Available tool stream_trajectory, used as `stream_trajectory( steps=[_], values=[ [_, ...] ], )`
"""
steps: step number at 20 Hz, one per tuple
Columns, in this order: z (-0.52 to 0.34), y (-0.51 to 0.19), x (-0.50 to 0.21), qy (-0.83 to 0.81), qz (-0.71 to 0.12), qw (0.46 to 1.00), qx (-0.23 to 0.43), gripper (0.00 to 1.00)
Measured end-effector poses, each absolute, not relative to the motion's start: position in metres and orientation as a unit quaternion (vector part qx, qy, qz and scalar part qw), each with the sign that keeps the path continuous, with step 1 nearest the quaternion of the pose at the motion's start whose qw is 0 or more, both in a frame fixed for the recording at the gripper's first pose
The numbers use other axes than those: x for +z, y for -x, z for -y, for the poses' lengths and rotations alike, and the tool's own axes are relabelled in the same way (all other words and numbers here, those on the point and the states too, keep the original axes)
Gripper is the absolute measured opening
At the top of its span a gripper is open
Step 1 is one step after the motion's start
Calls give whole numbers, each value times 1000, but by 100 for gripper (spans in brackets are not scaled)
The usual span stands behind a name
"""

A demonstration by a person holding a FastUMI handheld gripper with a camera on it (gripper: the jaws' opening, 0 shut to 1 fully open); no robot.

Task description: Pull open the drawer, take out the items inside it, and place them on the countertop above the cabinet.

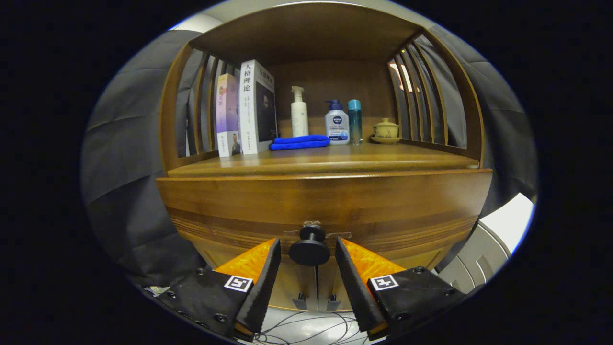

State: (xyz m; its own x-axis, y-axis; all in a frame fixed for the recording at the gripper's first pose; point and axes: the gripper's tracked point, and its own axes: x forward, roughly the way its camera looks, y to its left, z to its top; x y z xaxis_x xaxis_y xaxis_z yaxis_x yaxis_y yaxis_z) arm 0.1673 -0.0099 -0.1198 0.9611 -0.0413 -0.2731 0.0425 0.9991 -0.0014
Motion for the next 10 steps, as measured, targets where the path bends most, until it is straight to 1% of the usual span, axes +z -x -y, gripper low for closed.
stream_trajectory(
  steps=[1,3,6,8,10],
  values=[
    [12,-171,-117,-5,-127,992,-23,74],
    [8,-170,-120,-4,-125,992,-17,52],
    [10,-171,-121,29,-128,991,-18,39],
    [9,-168,-120,25,-150,988,-18,29],
    [8,-164,-119,19,-155,988,-16,29]
  ],
)
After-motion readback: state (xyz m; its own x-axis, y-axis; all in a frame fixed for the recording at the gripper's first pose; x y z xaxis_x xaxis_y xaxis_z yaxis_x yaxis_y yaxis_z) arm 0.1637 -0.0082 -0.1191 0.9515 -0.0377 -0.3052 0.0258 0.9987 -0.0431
